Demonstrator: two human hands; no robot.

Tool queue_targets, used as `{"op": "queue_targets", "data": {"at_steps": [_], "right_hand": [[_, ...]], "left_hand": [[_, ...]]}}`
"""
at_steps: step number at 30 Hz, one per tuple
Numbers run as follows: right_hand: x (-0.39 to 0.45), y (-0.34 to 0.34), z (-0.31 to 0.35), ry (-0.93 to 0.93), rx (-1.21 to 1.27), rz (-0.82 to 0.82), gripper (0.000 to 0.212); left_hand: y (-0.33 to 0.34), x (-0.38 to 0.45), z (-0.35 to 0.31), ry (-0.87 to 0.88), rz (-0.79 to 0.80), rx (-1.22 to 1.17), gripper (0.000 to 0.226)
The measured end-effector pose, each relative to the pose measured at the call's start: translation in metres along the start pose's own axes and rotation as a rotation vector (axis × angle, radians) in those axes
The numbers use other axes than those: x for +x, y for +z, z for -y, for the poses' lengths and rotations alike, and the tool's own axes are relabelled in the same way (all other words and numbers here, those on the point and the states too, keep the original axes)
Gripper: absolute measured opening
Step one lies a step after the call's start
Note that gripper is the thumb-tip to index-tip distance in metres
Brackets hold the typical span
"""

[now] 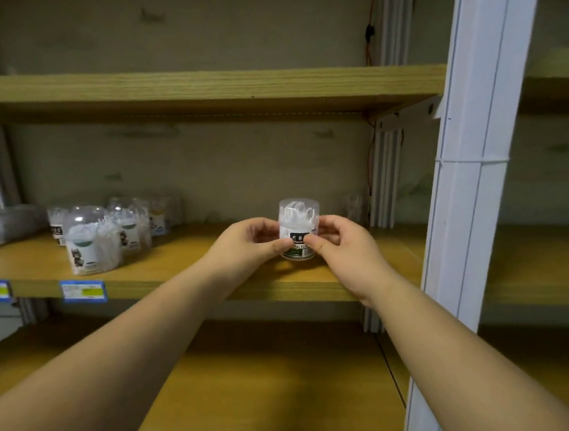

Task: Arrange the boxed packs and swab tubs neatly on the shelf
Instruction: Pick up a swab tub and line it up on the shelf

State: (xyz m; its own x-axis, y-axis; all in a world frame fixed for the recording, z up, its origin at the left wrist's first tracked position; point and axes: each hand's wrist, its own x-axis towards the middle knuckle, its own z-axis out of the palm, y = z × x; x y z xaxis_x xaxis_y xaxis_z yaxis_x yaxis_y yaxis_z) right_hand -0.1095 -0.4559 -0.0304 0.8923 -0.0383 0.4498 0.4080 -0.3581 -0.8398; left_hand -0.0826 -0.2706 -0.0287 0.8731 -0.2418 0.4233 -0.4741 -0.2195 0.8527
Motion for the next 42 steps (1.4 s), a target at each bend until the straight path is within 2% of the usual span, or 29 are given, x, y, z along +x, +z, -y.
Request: {"op": "queue_targets", "data": {"at_steps": [2,6,11,17,20,23,27,30,33,37,42], "right_hand": [[0.001,0.002,-0.001,-0.006,-0.016,-0.003,0.027],[0.001,0.003,0.001,-0.005,-0.03,-0.005,0.033],[-0.013,0.006,0.013,-0.041,-0.079,-0.024,0.034],[-0.034,0.042,0.071,-0.104,-0.082,0.004,0.033],[-0.04,0.085,0.124,-0.164,-0.164,0.036,0.033],[-0.042,0.159,0.172,-0.222,-0.179,0.059,0.029],[-0.029,0.294,0.209,-0.277,-0.289,0.012,0.014],[-0.007,0.382,0.207,-0.18,-0.346,0.045,0.014],[0.017,0.425,0.179,-0.077,-0.322,0.05,0.019],[0.032,0.435,0.149,0.035,-0.323,0.067,0.034],[0.043,0.442,0.133,0.012,-0.464,0.02,0.01]], "left_hand": [[0.001,0.001,0.001,0.026,-0.037,0.006,0.029],[0.004,-0.003,-0.002,0.015,-0.103,0.033,0.029],[-0.002,-0.016,-0.012,-0.011,-0.101,0.095,0.031],[-0.058,-0.053,-0.036,0.054,-0.17,0.12,0.033],[-0.123,-0.075,-0.047,0.081,-0.214,0.068,0.029],[-0.214,-0.099,-0.046,0.124,-0.176,0.01,0.026],[-0.346,-0.121,-0.008,0.136,-0.1,0.011,0.03],[-0.415,-0.113,0.04,0.039,-0.099,0.13,0.028],[-0.443,-0.088,0.086,-0.019,-0.071,0.211,0.035],[-0.435,-0.057,0.124,-0.023,0.023,0.312,0.035],[-0.431,-0.041,0.141,0.015,0.009,0.392,0.036]]}}
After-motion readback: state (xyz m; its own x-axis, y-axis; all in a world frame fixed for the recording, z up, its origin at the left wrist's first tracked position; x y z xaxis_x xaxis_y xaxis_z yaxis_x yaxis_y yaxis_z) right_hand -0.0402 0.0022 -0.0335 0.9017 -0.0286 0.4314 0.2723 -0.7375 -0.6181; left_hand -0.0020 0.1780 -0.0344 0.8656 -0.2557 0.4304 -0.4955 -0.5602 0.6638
